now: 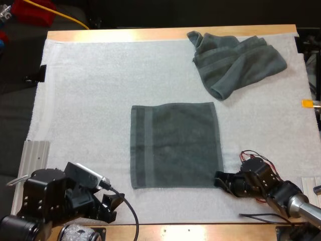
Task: Pick towel from pile, fold and stack
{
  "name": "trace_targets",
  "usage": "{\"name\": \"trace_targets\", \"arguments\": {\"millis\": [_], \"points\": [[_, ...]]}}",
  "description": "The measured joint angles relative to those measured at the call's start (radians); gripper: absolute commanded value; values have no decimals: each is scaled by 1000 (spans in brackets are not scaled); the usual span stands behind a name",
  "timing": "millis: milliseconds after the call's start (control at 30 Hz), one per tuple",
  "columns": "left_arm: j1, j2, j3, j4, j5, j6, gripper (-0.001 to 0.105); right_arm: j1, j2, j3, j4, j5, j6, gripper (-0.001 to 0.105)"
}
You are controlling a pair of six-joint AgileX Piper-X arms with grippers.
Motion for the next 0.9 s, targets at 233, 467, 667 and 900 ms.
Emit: {"name": "trace_targets", "arguments": {"millis": [233, 467, 667, 900], "points": [[0, 63, 115, -62, 101, -26, 67, 0, 0, 0, 0, 3, -1, 1], [0, 84, 224, -195, 114, -80, 67, 0, 0, 0, 0, 3, -1, 1], [0, 133, 313, -304, 115, -143, 67, 0, 0, 0, 0, 3, -1, 1], [0, 334, 394, -429, 115, -153, 67, 0, 0, 0, 0, 3, -1, 1]]}}
